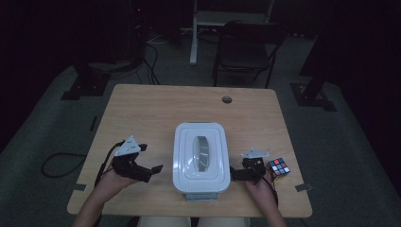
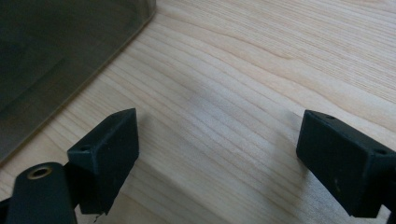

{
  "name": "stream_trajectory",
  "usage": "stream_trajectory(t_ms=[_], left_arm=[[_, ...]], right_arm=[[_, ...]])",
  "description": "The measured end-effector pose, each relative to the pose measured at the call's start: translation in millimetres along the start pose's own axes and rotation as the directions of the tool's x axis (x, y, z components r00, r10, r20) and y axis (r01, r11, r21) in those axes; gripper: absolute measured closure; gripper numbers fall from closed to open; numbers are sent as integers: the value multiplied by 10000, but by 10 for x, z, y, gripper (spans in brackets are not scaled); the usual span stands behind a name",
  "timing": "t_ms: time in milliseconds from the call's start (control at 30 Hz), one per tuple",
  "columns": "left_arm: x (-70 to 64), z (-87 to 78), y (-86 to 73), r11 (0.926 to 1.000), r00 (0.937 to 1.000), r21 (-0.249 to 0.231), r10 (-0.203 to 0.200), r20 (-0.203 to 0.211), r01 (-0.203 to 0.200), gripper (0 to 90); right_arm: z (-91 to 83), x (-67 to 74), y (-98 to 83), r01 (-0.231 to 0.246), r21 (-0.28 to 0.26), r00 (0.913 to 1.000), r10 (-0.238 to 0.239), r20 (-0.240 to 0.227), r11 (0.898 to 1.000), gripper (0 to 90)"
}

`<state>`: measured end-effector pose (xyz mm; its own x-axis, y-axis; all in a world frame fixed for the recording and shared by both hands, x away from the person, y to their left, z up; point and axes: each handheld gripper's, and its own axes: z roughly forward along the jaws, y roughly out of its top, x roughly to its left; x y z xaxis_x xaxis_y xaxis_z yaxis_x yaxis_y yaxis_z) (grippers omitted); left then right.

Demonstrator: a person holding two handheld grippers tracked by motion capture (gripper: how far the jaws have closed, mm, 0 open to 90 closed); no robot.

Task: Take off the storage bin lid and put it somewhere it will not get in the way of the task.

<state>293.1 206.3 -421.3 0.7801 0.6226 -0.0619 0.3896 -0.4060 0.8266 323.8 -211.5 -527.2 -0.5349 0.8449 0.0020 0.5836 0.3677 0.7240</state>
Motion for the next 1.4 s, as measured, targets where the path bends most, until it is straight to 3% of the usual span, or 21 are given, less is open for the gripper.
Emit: stream_trajectory(t_ms=[200,300,533,900,1300,1400], left_arm=[[-123,84,153,9992,9982,-110,380,458,-375,8],[-153,117,187,9990,9974,-181,428,573,-419,8],[-265,251,345,9986,9909,-385,422,1276,-376,8],[-421,460,500,9957,9823,-216,928,1627,-905,9],[-594,682,652,9933,9707,13,1126,2125,-1155,9],[-625,731,667,9919,9717,213,1183,2042,-1253,9]], right_arm=[[0,0,0,-4,0,10000,4,0,10000,129],[0,0,0,-4,-1,10000,4,-1,10000,129],[0,0,0,-1,-1,10000,1,-1,10000,129],[-1,1,0,-5,3,10000,5,-4,10000,130],[0,1,0,18,2,10000,-18,-21,10000,131],[0,2,0,33,0,10000,-33,-39,10000,131]])
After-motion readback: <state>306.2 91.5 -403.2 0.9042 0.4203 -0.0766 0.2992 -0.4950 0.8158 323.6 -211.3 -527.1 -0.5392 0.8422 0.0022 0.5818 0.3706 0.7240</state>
